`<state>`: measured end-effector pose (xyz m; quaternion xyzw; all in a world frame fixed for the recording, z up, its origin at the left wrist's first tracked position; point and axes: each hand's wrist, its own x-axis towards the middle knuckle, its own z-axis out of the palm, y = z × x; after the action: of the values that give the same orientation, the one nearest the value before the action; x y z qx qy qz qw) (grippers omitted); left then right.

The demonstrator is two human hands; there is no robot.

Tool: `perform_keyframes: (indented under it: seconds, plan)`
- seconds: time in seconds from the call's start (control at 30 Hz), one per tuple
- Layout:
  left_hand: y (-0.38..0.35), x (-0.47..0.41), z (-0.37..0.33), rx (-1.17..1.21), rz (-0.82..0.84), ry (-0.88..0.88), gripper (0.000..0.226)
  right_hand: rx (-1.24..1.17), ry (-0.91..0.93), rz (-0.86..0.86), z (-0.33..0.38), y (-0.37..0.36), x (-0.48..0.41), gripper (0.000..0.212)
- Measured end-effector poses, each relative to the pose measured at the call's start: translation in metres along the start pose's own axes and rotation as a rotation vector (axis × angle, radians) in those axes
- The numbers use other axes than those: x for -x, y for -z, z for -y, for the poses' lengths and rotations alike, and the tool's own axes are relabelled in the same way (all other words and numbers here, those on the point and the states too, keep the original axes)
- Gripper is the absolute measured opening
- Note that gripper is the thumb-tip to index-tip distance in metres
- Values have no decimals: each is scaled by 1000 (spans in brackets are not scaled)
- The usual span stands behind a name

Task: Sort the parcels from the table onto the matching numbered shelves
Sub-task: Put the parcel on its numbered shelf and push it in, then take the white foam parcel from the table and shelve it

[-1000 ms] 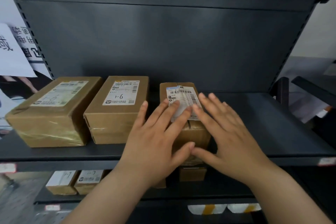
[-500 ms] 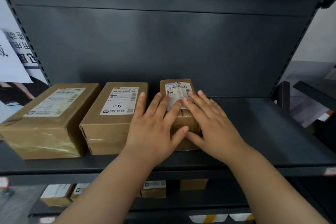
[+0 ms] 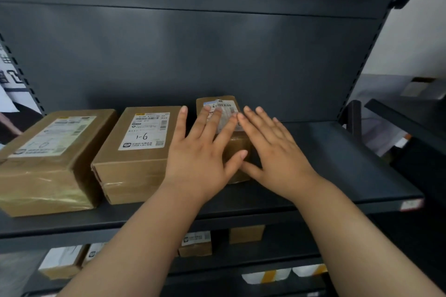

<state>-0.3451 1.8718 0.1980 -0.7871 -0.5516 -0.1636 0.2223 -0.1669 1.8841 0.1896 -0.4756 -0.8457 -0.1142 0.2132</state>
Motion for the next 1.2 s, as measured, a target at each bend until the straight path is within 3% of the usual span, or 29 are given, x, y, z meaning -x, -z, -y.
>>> perform_keyframes:
  seconds: [0.17, 0.53, 0.83, 1.03, 1.2]
  plan:
    - [8, 3, -15, 81, -19, -127, 69, 88, -134, -24, 6, 21, 33, 80]
    - [20, 40, -133, 344, 36, -641, 72, 384, -723, 53, 50, 80, 211, 82]
    - [79, 149, -269, 573, 49, -1175, 71, 536, -1269, 139, 149, 154, 383, 82]
    - [136, 225, -347, 652, 39, -1389, 68, 572, -1511, 102, 209, 196, 483, 82]
    - [197, 303, -413, 748, 49, -1469, 63, 581, -1658, 115, 261, 243, 573, 81]
